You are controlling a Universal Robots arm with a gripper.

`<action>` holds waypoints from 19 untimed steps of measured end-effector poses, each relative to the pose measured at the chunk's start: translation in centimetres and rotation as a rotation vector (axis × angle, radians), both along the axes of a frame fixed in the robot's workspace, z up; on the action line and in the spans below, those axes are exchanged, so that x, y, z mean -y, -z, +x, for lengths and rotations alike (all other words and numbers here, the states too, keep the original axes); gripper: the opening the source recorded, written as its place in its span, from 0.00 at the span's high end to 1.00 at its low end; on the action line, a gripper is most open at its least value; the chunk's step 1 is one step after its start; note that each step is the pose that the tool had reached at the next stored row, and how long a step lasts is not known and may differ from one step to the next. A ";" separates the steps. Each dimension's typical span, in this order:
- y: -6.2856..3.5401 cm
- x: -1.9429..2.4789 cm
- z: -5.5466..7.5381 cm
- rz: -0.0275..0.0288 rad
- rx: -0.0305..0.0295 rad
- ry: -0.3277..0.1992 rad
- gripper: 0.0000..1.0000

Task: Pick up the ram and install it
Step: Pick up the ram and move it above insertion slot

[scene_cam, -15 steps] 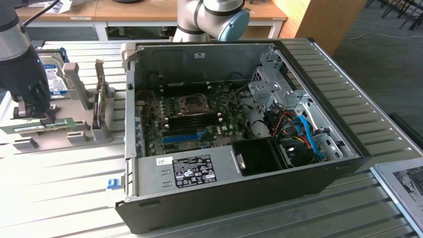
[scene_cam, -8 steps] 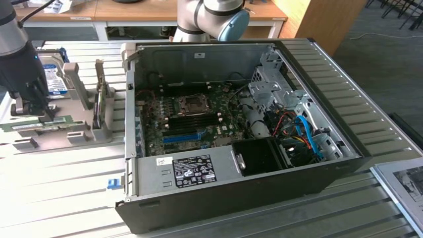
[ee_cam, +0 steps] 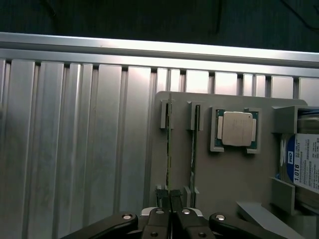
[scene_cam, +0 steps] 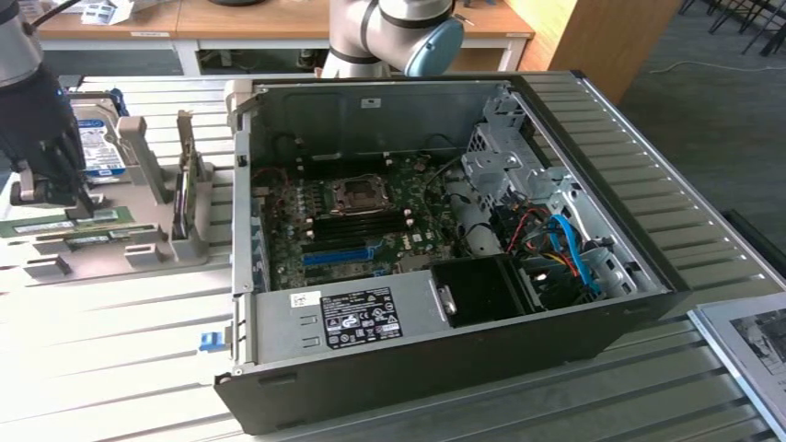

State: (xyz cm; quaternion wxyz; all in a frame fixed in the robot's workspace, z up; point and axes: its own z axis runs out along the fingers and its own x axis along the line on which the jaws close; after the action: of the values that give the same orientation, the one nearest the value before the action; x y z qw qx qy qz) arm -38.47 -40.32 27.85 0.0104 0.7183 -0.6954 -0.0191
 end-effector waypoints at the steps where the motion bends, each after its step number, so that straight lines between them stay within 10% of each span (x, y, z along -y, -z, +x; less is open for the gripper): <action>1: -0.16 0.00 0.0 0.0000 -0.0001 0.000 0.88; 19: -3.15 0.00 0.0 -0.0001 0.0000 0.008 0.88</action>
State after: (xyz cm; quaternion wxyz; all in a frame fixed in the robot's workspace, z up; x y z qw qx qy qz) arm -38.47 -40.32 30.99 0.0103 0.7154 -0.6984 -0.0191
